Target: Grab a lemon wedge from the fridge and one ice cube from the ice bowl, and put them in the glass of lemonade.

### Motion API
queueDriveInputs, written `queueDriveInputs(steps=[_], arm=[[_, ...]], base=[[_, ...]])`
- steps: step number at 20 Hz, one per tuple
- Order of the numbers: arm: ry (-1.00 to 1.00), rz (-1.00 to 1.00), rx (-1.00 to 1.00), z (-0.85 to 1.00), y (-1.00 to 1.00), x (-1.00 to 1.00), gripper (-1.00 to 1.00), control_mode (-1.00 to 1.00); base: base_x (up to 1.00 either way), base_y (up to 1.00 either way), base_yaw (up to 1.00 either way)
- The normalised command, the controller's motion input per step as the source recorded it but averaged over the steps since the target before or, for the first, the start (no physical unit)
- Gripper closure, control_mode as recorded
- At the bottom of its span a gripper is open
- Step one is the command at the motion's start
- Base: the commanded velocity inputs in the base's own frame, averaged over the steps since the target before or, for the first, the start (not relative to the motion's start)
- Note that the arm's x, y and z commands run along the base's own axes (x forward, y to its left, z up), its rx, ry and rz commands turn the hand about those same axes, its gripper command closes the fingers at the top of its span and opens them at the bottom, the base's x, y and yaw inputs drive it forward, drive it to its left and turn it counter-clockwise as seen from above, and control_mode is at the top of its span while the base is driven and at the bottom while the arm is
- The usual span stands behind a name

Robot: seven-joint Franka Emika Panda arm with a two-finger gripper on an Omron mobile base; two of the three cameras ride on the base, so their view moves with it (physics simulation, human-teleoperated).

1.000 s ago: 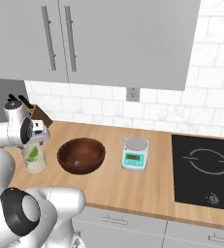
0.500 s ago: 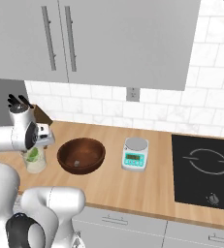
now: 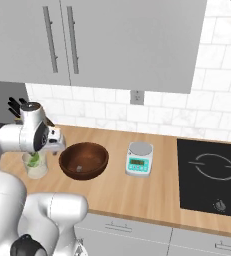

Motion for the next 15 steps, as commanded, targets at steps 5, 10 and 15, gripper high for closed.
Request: queueDriveInputs(steps=[5, 10, 15], arm=[[0.1, -0.22, 0.0, 0.98, -0.64, -0.45, -1.0, -1.0], [0.04, -0.31, 0.01, 0.31, -0.82, -0.69, -1.0, -1.0], [-0.04, -0.36, 0.0, 0.0, -0.67, -0.96, -1.0, -1.0]], base=[[0.0, 0.0, 0.0], [0.0, 0.0, 0.0], [0.0, 0.0, 0.0]])
